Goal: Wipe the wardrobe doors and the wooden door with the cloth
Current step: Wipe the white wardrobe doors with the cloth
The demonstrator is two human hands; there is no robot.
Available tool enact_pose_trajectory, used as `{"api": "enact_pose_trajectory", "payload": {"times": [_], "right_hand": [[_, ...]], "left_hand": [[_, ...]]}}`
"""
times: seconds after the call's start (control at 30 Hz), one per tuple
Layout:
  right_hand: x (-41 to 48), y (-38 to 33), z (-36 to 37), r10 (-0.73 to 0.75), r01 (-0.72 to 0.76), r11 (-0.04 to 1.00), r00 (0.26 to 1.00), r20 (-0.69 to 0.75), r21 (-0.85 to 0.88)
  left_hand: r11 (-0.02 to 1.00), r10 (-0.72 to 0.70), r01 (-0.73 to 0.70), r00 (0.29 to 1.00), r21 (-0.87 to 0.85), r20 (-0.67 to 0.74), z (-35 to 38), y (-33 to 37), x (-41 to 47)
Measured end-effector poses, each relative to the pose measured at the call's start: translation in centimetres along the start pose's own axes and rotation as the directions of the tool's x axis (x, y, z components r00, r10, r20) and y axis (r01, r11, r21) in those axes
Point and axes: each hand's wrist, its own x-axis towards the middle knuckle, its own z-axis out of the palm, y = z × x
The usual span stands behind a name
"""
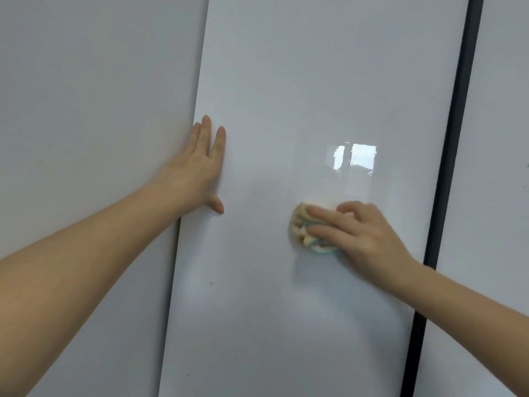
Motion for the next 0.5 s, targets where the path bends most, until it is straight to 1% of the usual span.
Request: {"api": "enact_pose_trajectory", "payload": {"times": [0.03, 0.07, 0.1, 0.13, 0.2, 0.23, 0.27, 0.3, 0.33, 0.4, 0.5], "right_hand": [[0.5, 1.0, -0.4, 0.101, -0.102, 0.995, 0.994, -0.038, -0.003], [0.5, 1.3, -0.5, 0.163, -0.164, 0.986, 0.985, -0.056, -0.009], [0.1, 0.8, -0.4, 0.171, -0.172, 0.985, 0.983, -0.064, -0.014], [-0.8, 0.0, -0.2, 0.128, -0.128, 0.992, 0.991, -0.049, -0.007], [-2.9, -1.5, -0.2, -0.052, 0.051, 0.998, 0.998, 0.046, 0.019], [-3.7, -1.6, -0.5, -0.133, 0.132, 0.991, 0.985, 0.107, 0.021], [-4.0, -1.1, -1.0, -0.18, 0.18, 0.984, 0.972, 0.151, 0.017], [-3.8, -0.1, -1.5, -0.18, 0.181, 0.983, 0.97, 0.16, 0.009], [-3.2, 1.0, -2.1, -0.139, 0.141, 0.99, 0.98, 0.144, -0.004], [-1.4, 3.8, -3.2, -0.006, 0.009, 0.999, 0.998, 0.061, -0.05], [1.2, 7.1, -5.0, 0.2, -0.205, 0.974, 0.978, -0.058, -0.1]], "left_hand": [[0.999, 0.038, -0.038, 0.999, 0.005, -0.014, 0.0, 0.0, -0.1], [0.997, 0.082, -0.082, 0.996, 0.003, -0.03, 0.1, 0.0, -0.2], [0.992, 0.123, -0.123, 0.992, -0.002, -0.041, 0.1, 0.0, -0.3], [0.988, 0.152, -0.153, 0.987, 0.0, -0.04, 0.0, 0.0, -0.4], [0.984, 0.177, -0.176, 0.984, 0.033, -0.018, 0.0, 0.0, -0.4], [0.983, 0.179, -0.179, 0.984, 0.052, -0.007, 0.0, 0.1, -0.4], [0.982, 0.176, -0.176, 0.984, 0.062, -0.001, 0.1, 0.2, -0.4], [0.984, 0.171, -0.17, 0.985, 0.061, -0.003, 0.2, 0.3, -0.4], [0.985, 0.163, -0.162, 0.987, 0.053, -0.005, 0.3, 0.4, -0.5], [0.988, 0.153, -0.152, 0.988, 0.038, -0.018, 0.5, 0.5, -0.5], [0.988, 0.151, -0.15, 0.988, 0.025, -0.026, 0.5, 0.4, -0.5]]}}
